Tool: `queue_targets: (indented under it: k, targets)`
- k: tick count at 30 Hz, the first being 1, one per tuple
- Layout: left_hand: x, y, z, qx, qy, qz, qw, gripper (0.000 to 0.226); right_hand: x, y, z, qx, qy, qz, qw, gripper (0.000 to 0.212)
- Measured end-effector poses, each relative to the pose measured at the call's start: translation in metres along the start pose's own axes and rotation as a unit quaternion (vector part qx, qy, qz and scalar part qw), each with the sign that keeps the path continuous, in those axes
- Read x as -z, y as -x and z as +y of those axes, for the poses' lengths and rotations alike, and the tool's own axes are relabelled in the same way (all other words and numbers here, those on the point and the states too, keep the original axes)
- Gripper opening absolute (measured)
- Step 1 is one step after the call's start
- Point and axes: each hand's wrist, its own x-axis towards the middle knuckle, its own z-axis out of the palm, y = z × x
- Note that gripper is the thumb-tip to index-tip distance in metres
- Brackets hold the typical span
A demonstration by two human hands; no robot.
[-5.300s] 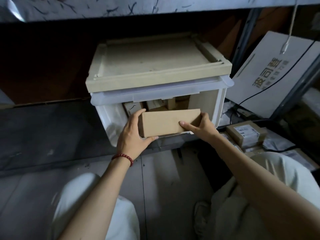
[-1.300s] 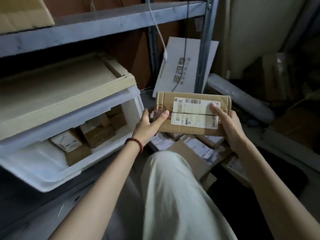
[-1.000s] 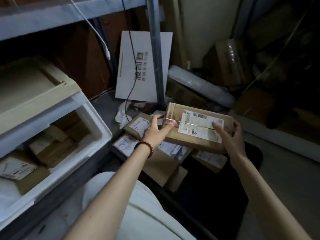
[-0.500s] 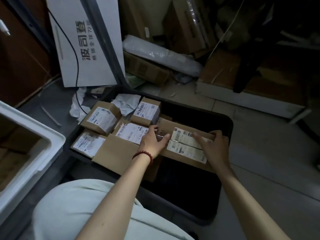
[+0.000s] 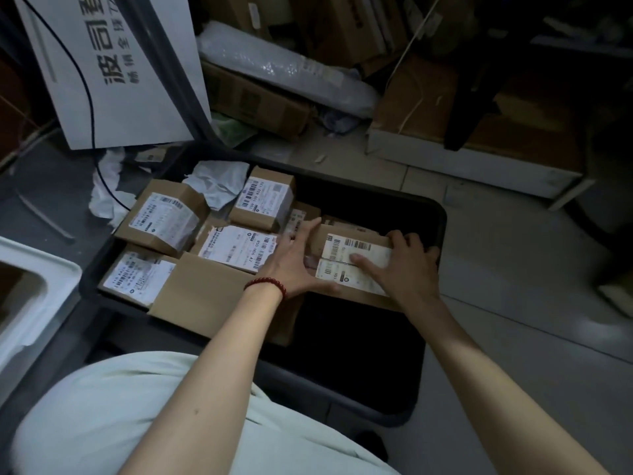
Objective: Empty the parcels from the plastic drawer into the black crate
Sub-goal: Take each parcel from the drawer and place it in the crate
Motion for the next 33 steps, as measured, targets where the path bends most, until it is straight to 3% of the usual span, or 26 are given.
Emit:
queue_targets:
  k: [3,11,13,16,18,20,24,27,30,33]
  targets:
    - [-0.003,0.001,-0.001,-0.023,-0.086,-0.013,0.996,0.137,0.006,-0.002,0.003,0.012,0.026,-0.027,0.999,0.090]
    - [-0.001,-0.002,-0.011,-0.036,-0.017,0.024,0.999,0.143,0.000,-0.005,-0.001,0.019,0.055,-0.082,0.995,0.095]
    - [0.002,-0.001,-0.013,-0.032,-0.004,0.043,0.999,0.139,-0.002,-0.005,-0.004,0.006,0.047,-0.093,0.995,0.098]
    - [-0.006,-0.003,-0.007,-0.017,-0.003,0.102,0.995,0.114,-0.015,-0.001,-0.007,-0.025,0.044,-0.122,0.991,0.105]
    - [-0.018,-0.005,0.003,0.033,0.003,0.136,0.990,0.098,-0.029,0.004,-0.008,-0.048,-0.020,-0.170,0.984,0.099]
    - [-0.031,-0.006,0.013,0.048,-0.015,0.122,0.991,0.095,-0.041,0.008,-0.008,-0.059,-0.101,-0.197,0.973,0.092]
    - [-0.038,-0.009,0.017,0.054,0.006,0.068,0.996,0.099,-0.045,0.002,-0.004,-0.019,-0.249,-0.149,0.957,0.081]
    - [-0.034,-0.012,0.011,0.059,0.074,0.062,0.994,0.097,-0.038,-0.010,-0.005,0.037,-0.301,-0.105,0.947,0.076]
    - [-0.033,-0.013,0.009,0.040,0.092,0.070,0.993,0.095,-0.027,-0.030,-0.012,0.103,-0.255,-0.075,0.959,0.070]
    - [-0.037,-0.016,0.011,0.021,0.070,0.054,0.996,0.091,-0.019,-0.046,-0.016,0.137,-0.130,-0.098,0.977,0.054]
